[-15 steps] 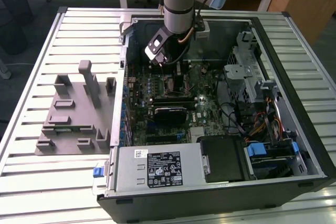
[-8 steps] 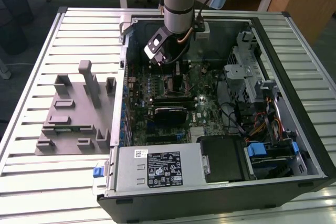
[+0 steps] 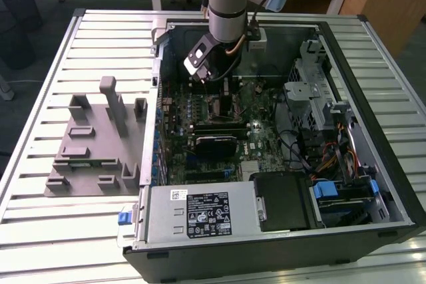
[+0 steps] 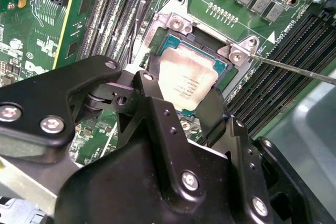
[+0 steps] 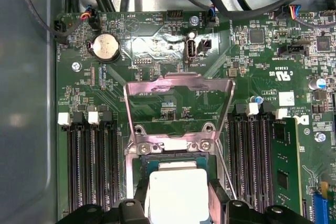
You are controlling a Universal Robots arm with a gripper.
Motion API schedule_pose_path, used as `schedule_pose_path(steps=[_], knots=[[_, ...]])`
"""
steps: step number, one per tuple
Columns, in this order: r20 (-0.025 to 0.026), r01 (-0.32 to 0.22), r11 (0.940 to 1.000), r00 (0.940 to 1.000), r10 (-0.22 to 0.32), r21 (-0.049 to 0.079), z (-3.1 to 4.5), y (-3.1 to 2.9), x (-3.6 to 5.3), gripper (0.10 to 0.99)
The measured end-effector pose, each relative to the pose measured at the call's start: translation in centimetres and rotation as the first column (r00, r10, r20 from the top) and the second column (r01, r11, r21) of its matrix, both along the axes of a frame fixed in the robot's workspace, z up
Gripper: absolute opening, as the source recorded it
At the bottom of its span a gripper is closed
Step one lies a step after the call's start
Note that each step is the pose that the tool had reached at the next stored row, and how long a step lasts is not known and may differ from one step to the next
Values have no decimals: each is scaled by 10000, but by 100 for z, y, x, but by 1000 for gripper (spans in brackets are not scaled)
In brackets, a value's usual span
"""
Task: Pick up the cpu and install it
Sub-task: 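Place the cpu into insertion slot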
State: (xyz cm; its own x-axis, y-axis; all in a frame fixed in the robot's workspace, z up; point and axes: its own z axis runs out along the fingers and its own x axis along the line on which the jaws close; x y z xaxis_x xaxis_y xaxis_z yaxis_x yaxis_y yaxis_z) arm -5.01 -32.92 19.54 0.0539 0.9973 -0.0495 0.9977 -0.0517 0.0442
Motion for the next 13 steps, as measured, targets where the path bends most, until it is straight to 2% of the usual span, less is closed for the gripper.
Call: schedule_pose_path(steps=[13], knots=[[0,98,10000,10000,-98,11,-9,8,1,533]])
